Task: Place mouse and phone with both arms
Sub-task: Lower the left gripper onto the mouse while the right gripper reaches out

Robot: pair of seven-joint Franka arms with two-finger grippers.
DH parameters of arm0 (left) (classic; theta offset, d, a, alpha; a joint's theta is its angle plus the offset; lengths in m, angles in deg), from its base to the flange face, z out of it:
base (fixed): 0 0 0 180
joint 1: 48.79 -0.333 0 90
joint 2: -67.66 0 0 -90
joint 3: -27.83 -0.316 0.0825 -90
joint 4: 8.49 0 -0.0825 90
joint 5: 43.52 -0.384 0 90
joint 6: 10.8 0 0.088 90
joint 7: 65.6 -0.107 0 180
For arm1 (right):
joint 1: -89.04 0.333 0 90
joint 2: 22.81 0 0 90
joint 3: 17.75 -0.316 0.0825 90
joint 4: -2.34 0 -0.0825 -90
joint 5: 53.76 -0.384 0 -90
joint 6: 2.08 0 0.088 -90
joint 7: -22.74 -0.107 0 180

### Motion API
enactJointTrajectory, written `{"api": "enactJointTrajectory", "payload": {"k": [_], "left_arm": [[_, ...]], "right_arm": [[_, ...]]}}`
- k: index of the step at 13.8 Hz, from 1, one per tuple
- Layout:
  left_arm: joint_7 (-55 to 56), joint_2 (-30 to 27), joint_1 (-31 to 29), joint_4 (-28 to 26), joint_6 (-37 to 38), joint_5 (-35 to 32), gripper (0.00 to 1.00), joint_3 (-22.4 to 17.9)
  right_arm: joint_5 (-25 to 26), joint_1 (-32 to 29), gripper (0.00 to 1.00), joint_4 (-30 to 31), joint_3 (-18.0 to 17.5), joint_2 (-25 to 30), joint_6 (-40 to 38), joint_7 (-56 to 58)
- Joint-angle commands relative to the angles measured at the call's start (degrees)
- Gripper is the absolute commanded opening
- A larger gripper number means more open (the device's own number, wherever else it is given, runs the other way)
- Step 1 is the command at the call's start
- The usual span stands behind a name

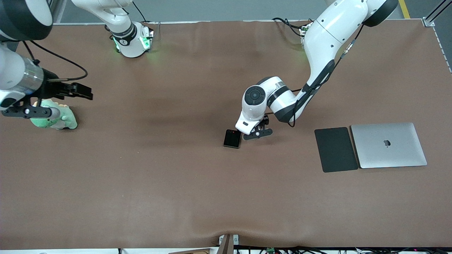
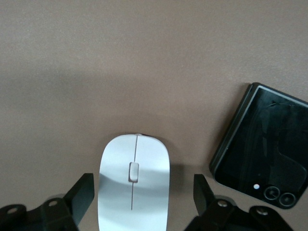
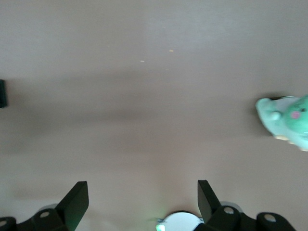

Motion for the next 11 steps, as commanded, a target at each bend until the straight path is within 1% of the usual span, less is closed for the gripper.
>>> {"api": "enactJointTrajectory", "payload": {"k": [1, 2, 4, 7, 9, 11], "left_arm": [[1.93, -0.19, 0.11, -0.6, 0.82, -1.7, 0.9, 0.02], [1.93, -0.19, 0.19, -0.6, 1.35, -1.7, 0.9, 0.02], [1.93, -0.19, 0.2, -0.6, 2.58, -1.7, 0.89, 0.02], [2.28, -0.28, 0.28, -0.42, 3.03, -1.7, 0.86, 0.11], [2.28, -0.1, 0.55, -0.25, 3.03, -1.7, 0.8, 0.11], [2.02, 0.07, 0.55, 0.11, 3.03, -1.7, 0.71, 0.11]], "right_arm": [[-1.63, 1.81, 1.0, -0.08, 0.09, -1.54, 1.58, -3.08], [-1.72, 2.95, 1.0, -0.08, 0.09, -1.98, 2.71, -6.05], [-1.72, 8.29, 1.0, -0.25, 0.09, -3.65, 7.35, -13.6], [-1.64, 15.86, 1.0, -0.6, 0.09, -9.96, 16.32, -24.69], [-1.72, 18.16, 1.0, -0.69, 0.09, -12.96, 20.37, -27.43], [-1.81, 18.95, 1.0, -0.69, 0.09, -14.81, 21.09, -27.44]]}}
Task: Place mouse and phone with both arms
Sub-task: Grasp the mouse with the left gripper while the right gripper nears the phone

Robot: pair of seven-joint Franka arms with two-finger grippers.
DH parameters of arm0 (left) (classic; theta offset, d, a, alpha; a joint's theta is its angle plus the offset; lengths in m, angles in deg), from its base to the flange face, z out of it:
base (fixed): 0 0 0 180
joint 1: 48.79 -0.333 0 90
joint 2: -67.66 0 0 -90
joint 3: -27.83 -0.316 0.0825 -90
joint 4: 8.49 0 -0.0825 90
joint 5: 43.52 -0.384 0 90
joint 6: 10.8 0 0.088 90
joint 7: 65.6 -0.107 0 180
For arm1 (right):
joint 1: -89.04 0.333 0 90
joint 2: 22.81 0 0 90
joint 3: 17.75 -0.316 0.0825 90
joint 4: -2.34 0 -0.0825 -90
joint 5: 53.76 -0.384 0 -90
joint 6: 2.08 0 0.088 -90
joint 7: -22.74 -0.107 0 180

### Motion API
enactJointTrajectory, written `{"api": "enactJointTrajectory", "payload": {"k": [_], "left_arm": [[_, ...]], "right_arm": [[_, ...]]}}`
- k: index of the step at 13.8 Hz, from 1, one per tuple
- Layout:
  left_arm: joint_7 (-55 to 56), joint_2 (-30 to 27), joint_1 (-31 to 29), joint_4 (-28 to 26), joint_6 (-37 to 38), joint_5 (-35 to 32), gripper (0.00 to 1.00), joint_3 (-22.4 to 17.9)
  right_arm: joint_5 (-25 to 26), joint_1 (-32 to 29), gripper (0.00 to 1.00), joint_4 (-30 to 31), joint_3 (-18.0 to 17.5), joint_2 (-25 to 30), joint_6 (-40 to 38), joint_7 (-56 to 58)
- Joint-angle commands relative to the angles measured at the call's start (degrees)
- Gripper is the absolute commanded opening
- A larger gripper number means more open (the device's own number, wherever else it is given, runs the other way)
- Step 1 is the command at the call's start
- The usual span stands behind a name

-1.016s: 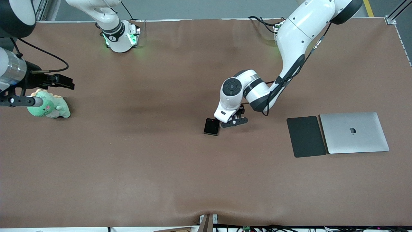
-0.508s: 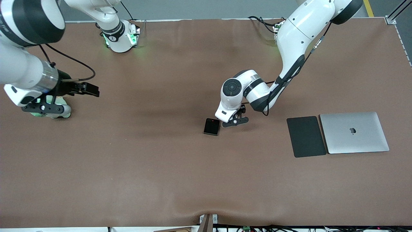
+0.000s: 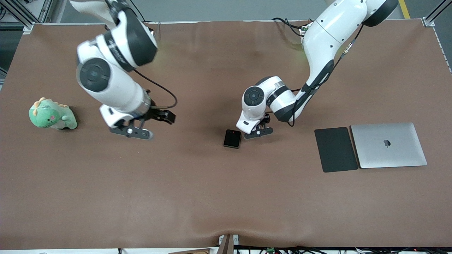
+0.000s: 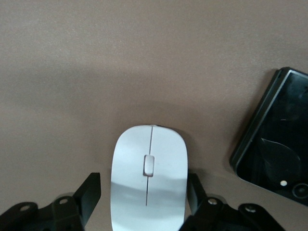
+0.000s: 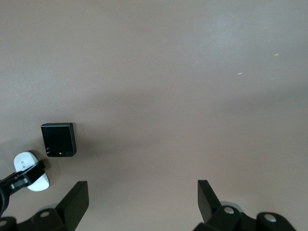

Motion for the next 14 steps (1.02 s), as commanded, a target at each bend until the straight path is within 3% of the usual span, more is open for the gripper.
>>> {"api": "enactJointTrajectory", "payload": {"k": [1, 4, 8, 14], "left_arm": [[1.62, 0.07, 0.42, 0.65, 0.83, -1.68, 0.67, 0.0], [1.17, -0.01, 0.25, 0.74, 0.83, -1.77, 0.54, 0.0], [-1.28, -2.82, -2.11, 0.3, 1.88, -2.12, 0.54, 0.08], [-8.05, -11.17, -9.23, 0.3, 7.86, -1.16, 0.56, 0.61]], "right_arm": [[-0.23, 0.36, 1.0, -1.26, 0.52, -2.21, -0.09, -0.6], [-0.14, 1.68, 1.0, -1.53, 0.52, -3.97, 2.45, -0.87], [0.12, 3.52, 1.0, -2.41, 0.52, -8.98, 4.82, -1.04], [-0.14, 6.07, 1.0, -2.41, 0.53, -11.8, 9.03, -2.71]]}}
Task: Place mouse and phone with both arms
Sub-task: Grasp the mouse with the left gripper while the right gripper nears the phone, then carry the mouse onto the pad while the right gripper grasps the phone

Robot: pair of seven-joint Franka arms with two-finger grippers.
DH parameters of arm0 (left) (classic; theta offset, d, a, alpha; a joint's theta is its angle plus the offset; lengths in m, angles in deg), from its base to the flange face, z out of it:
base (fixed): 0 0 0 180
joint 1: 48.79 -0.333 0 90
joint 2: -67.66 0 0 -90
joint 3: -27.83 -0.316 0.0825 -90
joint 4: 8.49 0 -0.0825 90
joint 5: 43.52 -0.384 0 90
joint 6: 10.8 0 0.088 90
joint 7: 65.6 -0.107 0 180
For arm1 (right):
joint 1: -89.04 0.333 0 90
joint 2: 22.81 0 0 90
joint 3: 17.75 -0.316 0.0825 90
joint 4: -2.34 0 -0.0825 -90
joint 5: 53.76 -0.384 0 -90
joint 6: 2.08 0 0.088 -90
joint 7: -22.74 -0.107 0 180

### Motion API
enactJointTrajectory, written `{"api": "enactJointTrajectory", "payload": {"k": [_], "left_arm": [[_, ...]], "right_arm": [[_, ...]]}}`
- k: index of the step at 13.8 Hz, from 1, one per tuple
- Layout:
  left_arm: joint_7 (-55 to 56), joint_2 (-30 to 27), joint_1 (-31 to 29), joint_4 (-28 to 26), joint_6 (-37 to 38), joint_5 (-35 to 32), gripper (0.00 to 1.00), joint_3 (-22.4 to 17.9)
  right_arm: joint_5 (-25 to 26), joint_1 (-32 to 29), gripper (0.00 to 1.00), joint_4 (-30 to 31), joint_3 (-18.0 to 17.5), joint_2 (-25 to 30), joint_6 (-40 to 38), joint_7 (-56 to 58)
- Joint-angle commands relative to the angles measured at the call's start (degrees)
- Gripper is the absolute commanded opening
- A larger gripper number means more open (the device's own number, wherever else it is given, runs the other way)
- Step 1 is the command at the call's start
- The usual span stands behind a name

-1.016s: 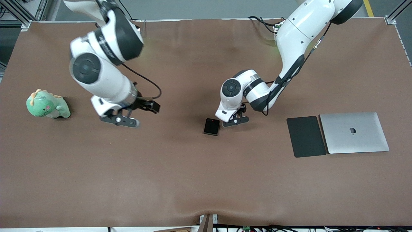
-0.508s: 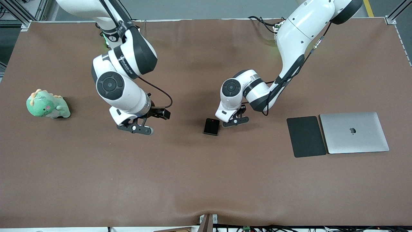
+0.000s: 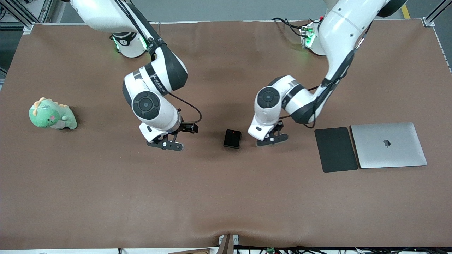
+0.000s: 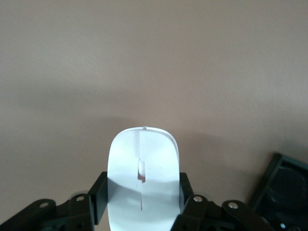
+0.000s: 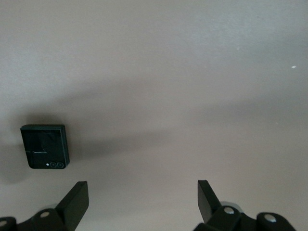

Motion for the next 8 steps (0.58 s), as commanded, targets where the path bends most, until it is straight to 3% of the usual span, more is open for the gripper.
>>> {"api": "enactJointTrajectory", "payload": {"k": [1, 8], "left_arm": [[-2.04, -4.32, -4.67, -1.69, 3.12, -0.52, 0.56, 0.62], [-25.83, -6.44, -23.12, -1.95, 4.54, -0.43, 0.56, 2.64]], "right_arm": [[-0.14, 2.77, 1.0, -1.54, 0.47, -3.24, 2.92, -2.35], [0.3, 9.46, 1.0, -5.05, 0.47, -13.17, 15.84, -9.3]]}}
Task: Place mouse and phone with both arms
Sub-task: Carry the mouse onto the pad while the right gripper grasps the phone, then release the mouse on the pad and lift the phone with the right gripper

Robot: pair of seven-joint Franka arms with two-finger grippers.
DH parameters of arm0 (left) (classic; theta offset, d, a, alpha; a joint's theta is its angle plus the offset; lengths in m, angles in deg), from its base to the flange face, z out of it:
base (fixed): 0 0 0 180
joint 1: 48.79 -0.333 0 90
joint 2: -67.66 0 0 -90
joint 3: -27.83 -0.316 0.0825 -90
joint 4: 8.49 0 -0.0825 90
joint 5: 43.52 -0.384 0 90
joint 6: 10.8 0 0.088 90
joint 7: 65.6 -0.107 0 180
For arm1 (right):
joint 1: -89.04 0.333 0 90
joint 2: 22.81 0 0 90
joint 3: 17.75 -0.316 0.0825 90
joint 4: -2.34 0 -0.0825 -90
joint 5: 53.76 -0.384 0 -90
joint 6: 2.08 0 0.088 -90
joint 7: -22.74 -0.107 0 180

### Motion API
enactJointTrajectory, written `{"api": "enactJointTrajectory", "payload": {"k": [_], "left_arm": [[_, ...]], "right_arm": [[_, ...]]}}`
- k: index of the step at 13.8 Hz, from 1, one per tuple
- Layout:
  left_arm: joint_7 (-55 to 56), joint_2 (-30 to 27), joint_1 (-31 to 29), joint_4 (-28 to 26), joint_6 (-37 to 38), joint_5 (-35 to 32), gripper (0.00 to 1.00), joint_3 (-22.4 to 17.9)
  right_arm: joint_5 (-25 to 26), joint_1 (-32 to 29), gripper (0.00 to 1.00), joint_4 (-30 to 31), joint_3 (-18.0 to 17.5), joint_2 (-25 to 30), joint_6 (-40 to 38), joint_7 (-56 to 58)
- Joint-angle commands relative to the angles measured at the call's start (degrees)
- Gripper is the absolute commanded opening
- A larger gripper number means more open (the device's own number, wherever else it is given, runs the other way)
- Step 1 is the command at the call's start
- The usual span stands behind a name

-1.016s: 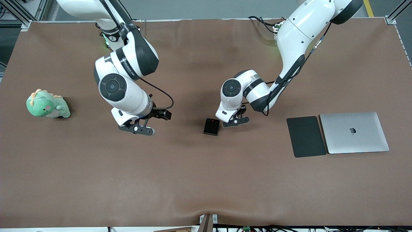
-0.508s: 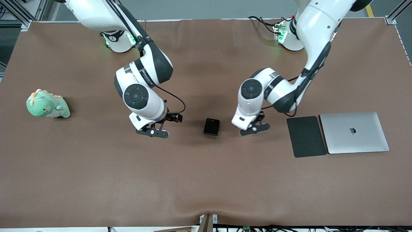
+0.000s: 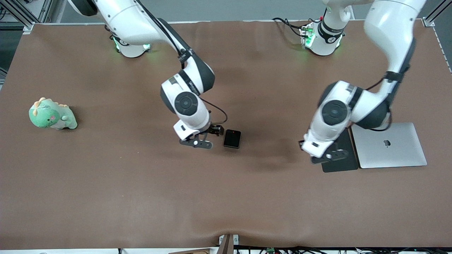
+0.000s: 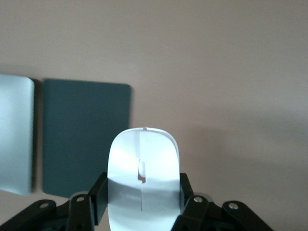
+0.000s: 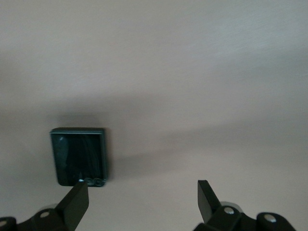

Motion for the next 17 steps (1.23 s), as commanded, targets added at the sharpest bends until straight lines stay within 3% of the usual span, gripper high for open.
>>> {"api": "enactJointTrajectory", "payload": {"k": [1, 6, 10, 17], "left_arm": [[-8.2, -1.14, -7.85, -1.45, -0.21, -0.43, 0.56, 2.62], [-19.38, 1.4, -17.1, -4.26, -6.62, -0.43, 0.58, 2.81], [-19.92, 1.85, -19.56, -10.92, -16.0, -0.43, 0.57, 2.63], [-18.6, 4.57, -19.75, -11.64, -19.89, -0.52, 0.57, 2.63]], "right_arm": [[0.3, 2.08, 1.0, -4.34, 0.5, -5.11, 4.01, -1.71], [0.74, 4.81, 1.0, -5.4, 0.68, -9.16, 10.62, -3.9], [1.0, 6.04, 1.0, -8.64, 0.94, -12.15, 11.33, -4.17], [1.09, 6.4, 1.0, -12.6, 1.64, -16.02, 12.3, -6.27]]}}
